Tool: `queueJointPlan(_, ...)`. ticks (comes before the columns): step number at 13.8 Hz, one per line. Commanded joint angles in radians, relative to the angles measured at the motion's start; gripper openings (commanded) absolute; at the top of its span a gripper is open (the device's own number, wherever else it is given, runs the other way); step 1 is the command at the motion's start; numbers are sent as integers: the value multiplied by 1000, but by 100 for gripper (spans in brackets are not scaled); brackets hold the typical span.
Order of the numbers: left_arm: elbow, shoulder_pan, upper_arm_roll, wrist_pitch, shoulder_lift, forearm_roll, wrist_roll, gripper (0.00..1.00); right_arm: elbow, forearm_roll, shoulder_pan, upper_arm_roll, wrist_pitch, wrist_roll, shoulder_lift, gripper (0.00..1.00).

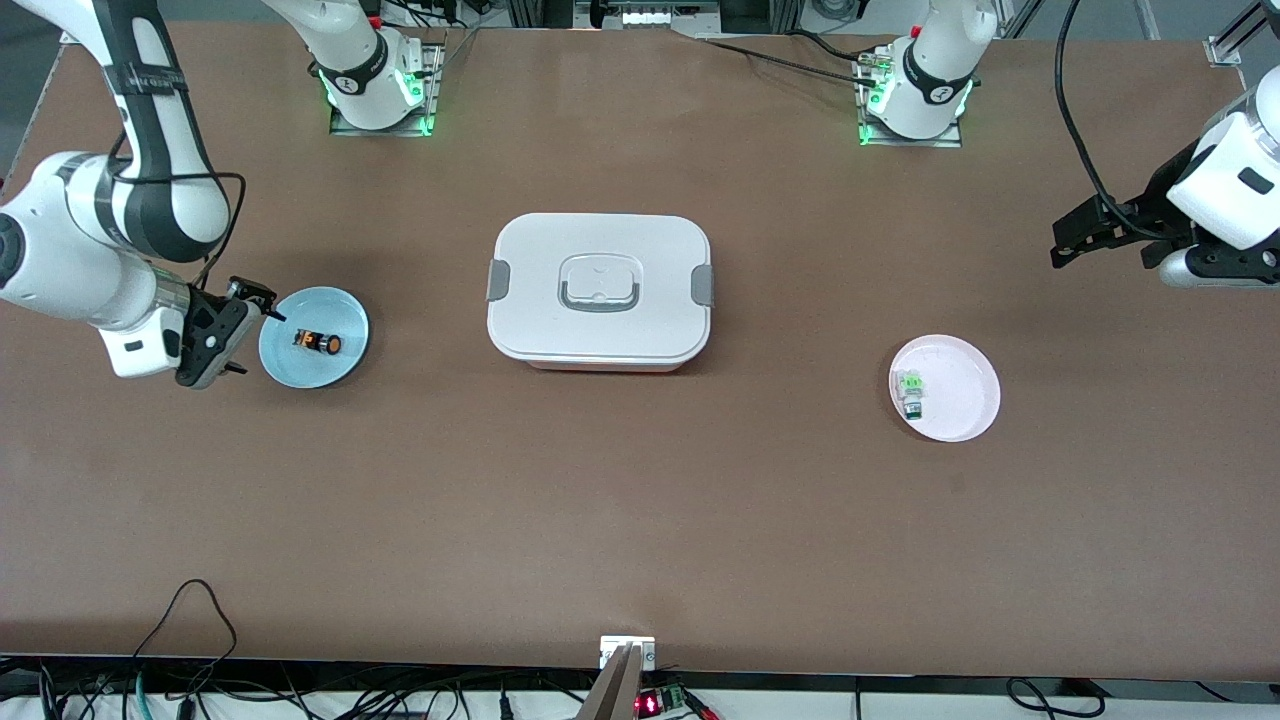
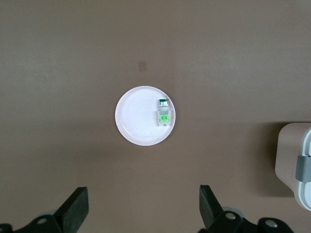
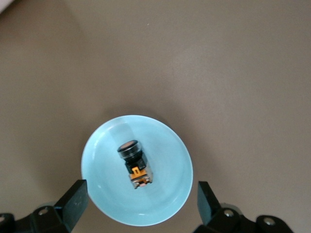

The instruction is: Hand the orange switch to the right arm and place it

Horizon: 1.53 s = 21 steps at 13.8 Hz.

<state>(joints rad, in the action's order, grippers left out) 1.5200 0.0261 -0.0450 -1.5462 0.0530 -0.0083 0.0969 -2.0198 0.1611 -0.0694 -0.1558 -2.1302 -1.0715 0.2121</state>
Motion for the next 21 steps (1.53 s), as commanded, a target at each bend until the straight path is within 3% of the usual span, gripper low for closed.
queueJointPlan(1, -1, 51, 60, 12, 2, 25, 15, 100, 6, -12, -21, 9, 74, 242, -74, 100)
queueJointPlan(5, -14, 44, 53, 9, 8, 17, 0, 100, 39, -100, -93, 42, 163, 546, -158, 100)
queueJointPlan(8, -18, 28, 59, 3, 13, -13, -5, 100, 197, -106, -95, 59, 361, 758, -157, 100)
queueJointPlan(12, -20, 20, 59, -44, 31, -16, -6, 100, 331, -123, -95, 56, 525, 939, -164, 100)
queueJointPlan(14, -20, 14, 59, -48, 37, -10, -6, 100, 342, -121, -95, 55, 550, 1069, -201, 100)
queueJointPlan(17, -52, 8, 59, -48, 51, -10, -8, 100, 340, -121, -89, 56, 543, 1094, -237, 100)
queueJointPlan(18, -55, 8, 59, -48, 51, -10, -8, 100, 336, -124, -63, 67, 540, 1094, -250, 100)
queueJointPlan(20, -55, 11, 56, -46, 54, -7, -5, 100, 329, -124, 70, 201, 541, 1096, -279, 100)
queueJointPlan(21, -55, 11, 51, -46, 56, -7, -5, 100, 329, -124, 89, 217, 541, 1111, -289, 100)
